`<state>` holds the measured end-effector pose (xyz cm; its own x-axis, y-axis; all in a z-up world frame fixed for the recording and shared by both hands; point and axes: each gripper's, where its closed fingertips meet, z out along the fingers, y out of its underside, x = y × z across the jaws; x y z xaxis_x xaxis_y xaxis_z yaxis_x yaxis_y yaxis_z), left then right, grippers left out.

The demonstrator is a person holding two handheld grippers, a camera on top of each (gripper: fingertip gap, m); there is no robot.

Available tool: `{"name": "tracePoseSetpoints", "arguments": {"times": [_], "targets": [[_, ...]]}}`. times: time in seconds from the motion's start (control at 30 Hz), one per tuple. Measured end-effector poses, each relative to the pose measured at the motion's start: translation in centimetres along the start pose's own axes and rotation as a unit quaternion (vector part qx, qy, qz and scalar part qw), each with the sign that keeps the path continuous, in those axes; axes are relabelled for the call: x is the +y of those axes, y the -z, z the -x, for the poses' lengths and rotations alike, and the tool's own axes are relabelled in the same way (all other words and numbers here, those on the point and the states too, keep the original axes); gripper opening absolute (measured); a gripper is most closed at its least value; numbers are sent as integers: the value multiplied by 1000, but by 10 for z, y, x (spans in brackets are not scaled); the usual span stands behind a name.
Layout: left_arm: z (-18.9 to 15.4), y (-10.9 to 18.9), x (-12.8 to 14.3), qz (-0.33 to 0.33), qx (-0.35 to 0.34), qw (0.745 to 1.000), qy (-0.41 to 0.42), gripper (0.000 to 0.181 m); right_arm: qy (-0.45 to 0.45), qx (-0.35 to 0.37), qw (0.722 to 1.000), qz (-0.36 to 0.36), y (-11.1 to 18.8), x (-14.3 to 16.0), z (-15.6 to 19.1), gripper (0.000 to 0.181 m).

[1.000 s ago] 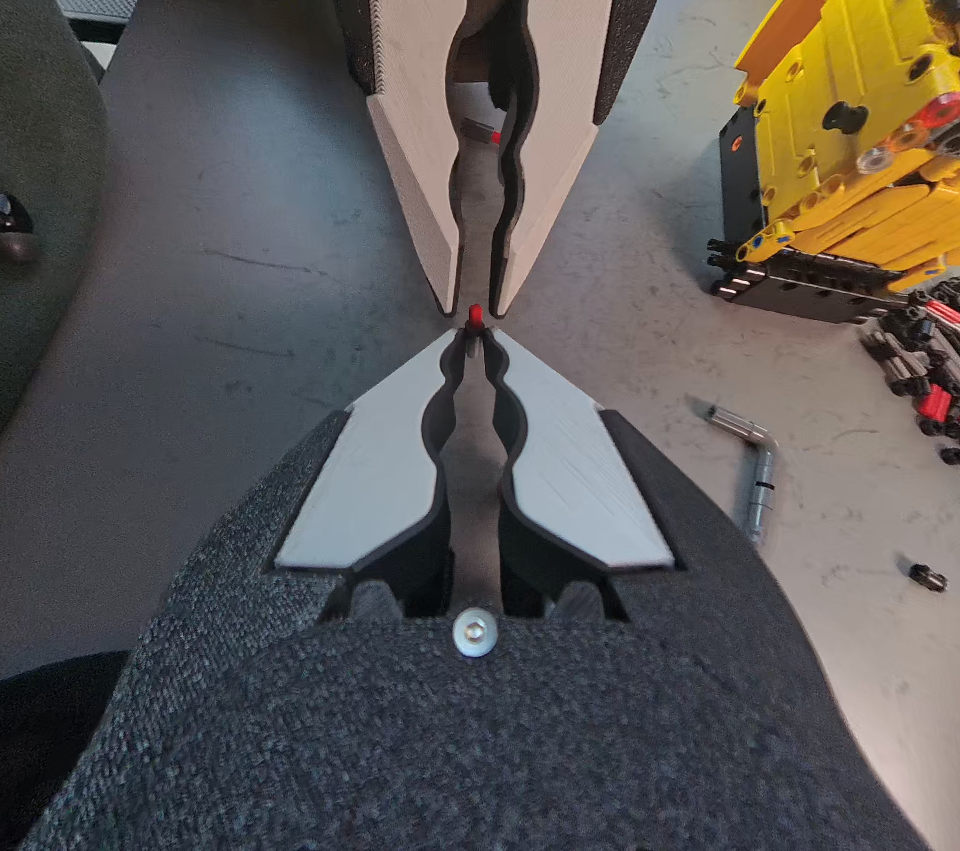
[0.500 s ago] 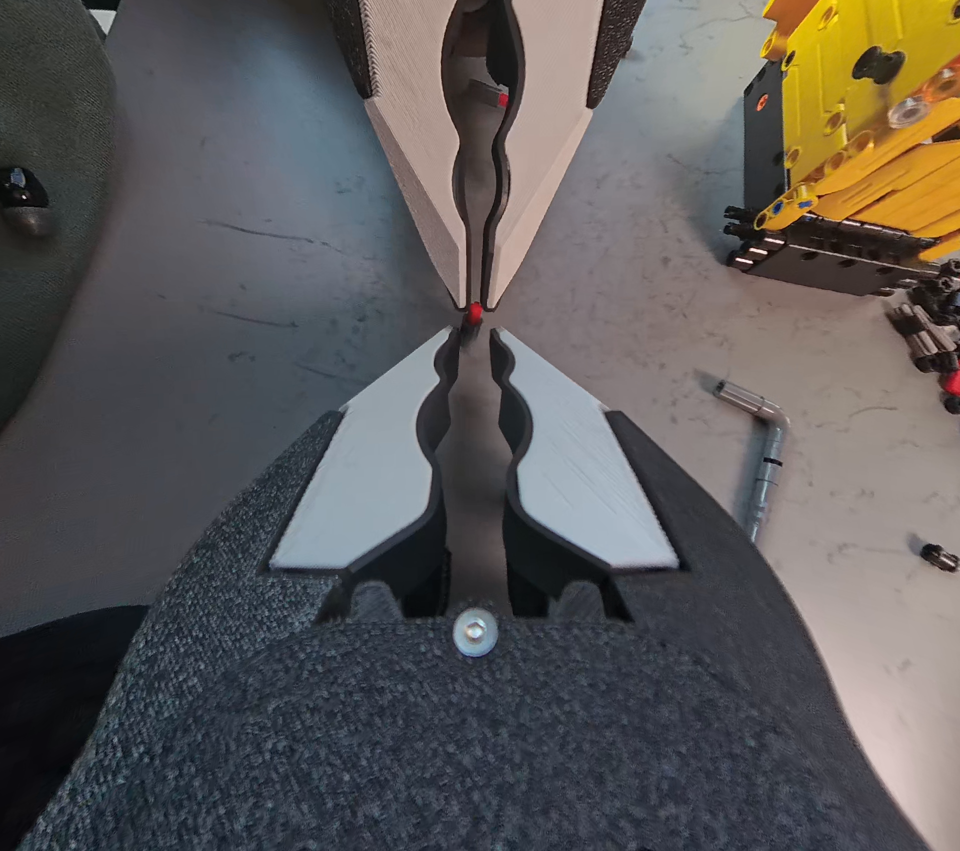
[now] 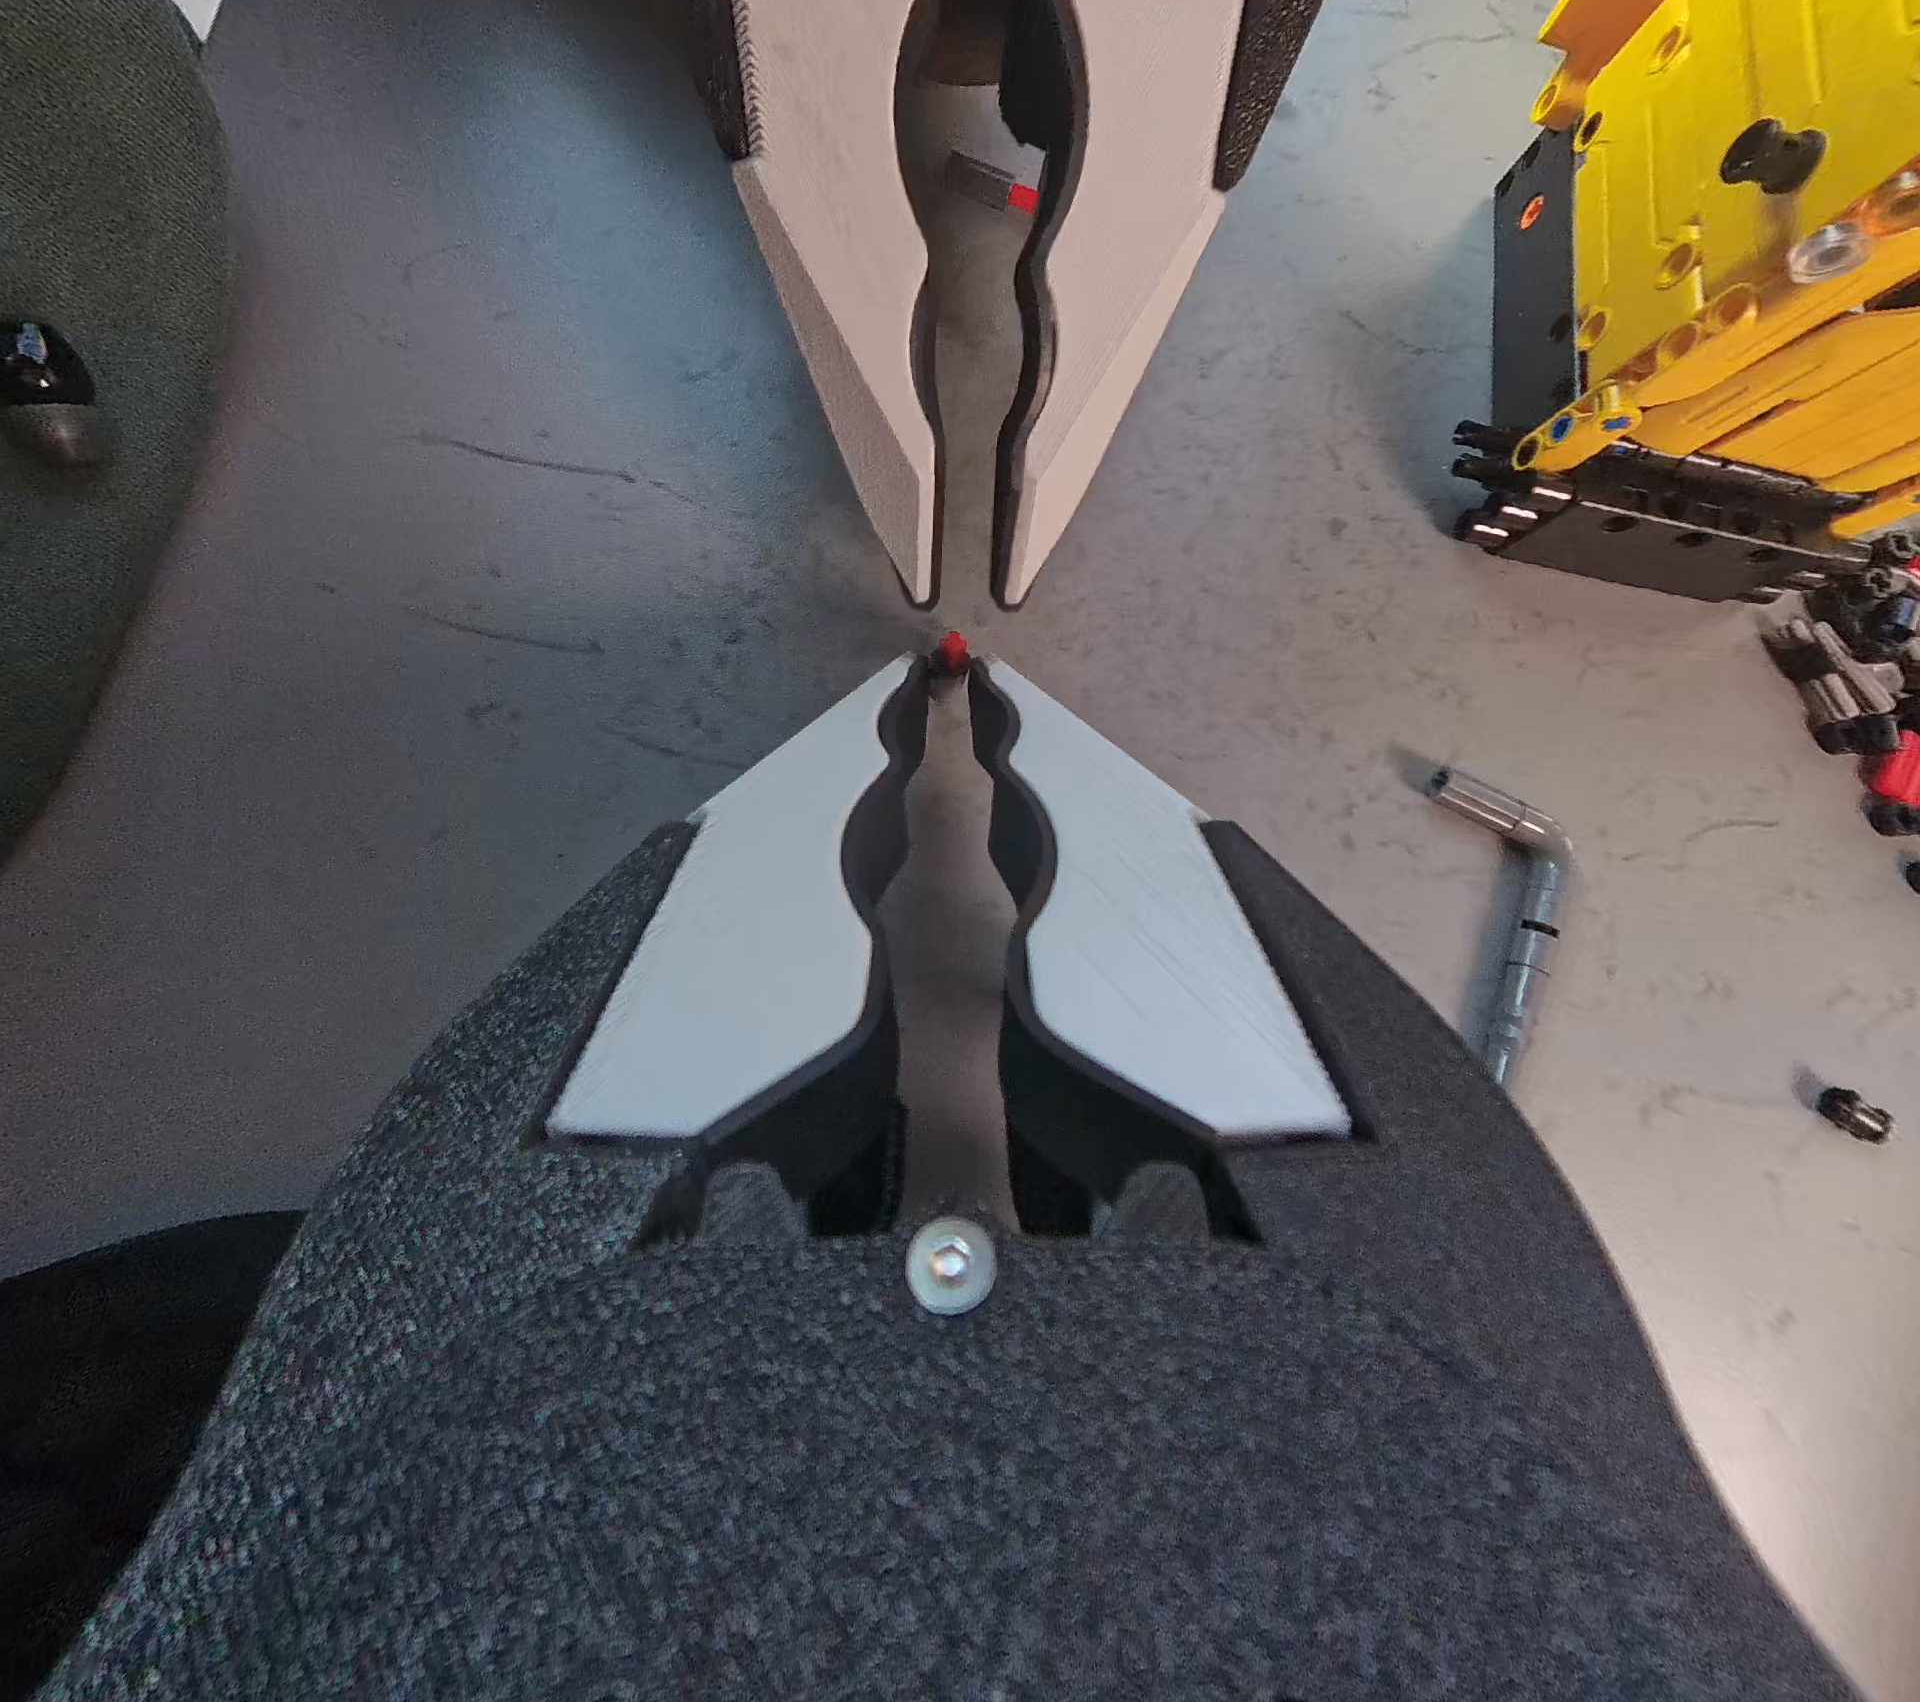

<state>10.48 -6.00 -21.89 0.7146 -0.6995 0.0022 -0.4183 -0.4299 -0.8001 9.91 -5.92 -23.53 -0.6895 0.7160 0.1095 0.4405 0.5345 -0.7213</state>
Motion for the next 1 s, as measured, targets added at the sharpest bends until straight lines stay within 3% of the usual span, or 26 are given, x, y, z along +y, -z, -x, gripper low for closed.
{"name": "tracePoseSetpoints", "arguments": {"times": [0.37, 0.57, 0.8, 1.0], "targets": [[50, 66, -3, -36, -62, 996, 56, 13, 14, -29, 999, 9, 0, 1, 0, 7], [53, 98, 24, 6, -82, 992, 98, 14, 14, -32, 999, 22, 0, 4, -1, 10], [24, 96, 71, 82, -101, 977, 169, 15, -5, 7, 1000, -20, 25, -5, -8, 17], [16, 80, 79, 105, -117, 964, 216, 17, -3, 43, 998, -35, 36, -10, -11, 17]]}}
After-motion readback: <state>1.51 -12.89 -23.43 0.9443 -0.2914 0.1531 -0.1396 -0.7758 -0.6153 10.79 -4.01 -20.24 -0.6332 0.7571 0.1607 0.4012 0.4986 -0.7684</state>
